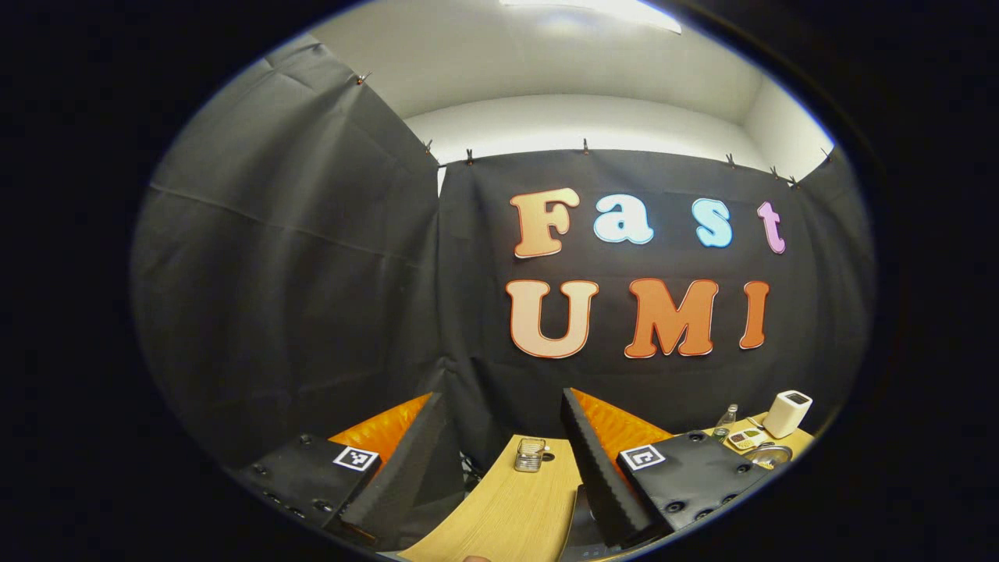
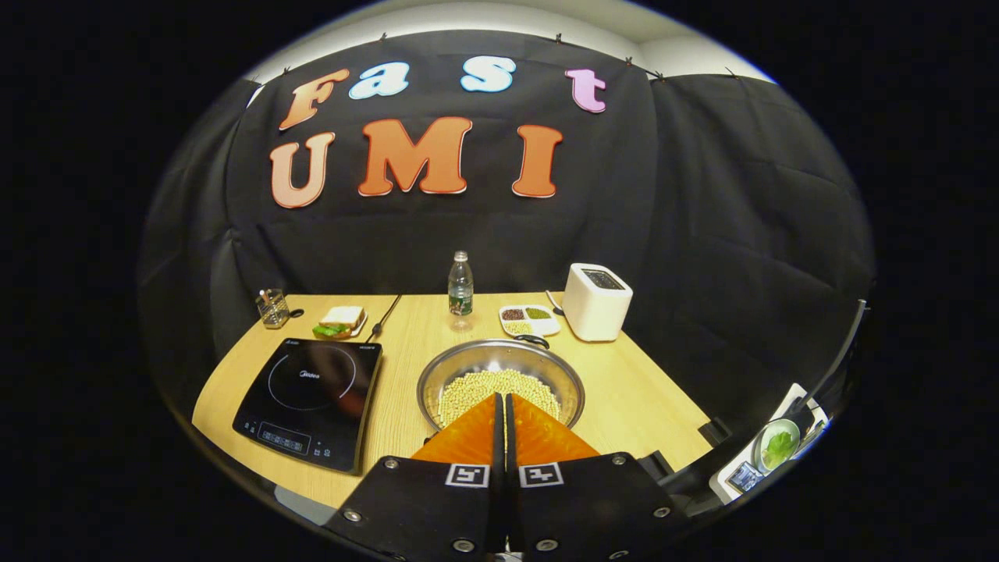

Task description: First push the handle of the pot to place it horizontally, then grasp the pot with both hands and set it on the induction cooktop.

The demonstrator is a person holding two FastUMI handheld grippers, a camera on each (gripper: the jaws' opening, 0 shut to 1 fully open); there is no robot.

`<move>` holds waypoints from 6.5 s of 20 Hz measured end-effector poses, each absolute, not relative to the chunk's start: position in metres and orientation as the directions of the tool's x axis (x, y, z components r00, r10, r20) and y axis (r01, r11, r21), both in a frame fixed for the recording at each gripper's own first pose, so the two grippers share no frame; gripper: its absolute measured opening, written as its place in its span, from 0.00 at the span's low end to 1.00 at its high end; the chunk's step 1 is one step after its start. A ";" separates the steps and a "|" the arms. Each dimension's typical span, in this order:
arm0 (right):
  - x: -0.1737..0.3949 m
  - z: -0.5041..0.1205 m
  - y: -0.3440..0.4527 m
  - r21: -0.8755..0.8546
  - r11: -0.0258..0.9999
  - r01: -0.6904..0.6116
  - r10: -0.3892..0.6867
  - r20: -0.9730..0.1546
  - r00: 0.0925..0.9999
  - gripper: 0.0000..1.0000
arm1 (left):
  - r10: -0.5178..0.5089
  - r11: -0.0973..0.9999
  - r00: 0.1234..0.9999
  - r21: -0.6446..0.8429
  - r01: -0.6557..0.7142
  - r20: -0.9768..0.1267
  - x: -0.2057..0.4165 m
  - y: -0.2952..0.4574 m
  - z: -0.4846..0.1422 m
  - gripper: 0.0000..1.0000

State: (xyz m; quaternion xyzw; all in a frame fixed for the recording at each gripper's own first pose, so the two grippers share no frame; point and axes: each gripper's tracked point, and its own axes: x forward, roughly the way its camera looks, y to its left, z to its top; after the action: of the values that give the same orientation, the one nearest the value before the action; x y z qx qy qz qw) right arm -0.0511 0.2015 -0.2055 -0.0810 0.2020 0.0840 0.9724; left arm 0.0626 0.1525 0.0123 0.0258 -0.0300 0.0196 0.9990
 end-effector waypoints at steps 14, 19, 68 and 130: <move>-0.041 -0.325 0.199 -0.151 0.976 -0.157 0.025 -0.637 0.771 0.00 | 0.090 0.995 0.996 0.043 -0.091 0.028 0.055 0.174 0.000 0.97; -0.038 -0.359 0.202 -0.165 0.971 -0.171 0.006 -0.702 0.712 0.00 | 0.123 0.990 0.992 0.070 -0.125 0.029 0.050 0.187 0.002 0.97; 0.013 -0.385 0.359 -0.102 0.937 -0.334 0.154 -0.736 0.659 0.00 | 0.225 0.970 0.974 0.090 -0.226 0.014 0.044 0.253 -0.006 0.97; 0.226 -0.354 0.128 0.000 0.964 -0.266 0.187 -0.712 0.677 0.64 | -0.270 0.943 0.597 -0.084 0.321 -0.756 0.140 -0.293 -0.428 0.99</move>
State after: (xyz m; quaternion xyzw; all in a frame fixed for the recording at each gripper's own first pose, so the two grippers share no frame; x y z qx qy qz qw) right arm 0.2260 0.1278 -0.3543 -0.0518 0.3822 0.1238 0.9143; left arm 0.1396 -0.2928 -0.4283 0.0302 0.4175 -0.1654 0.8930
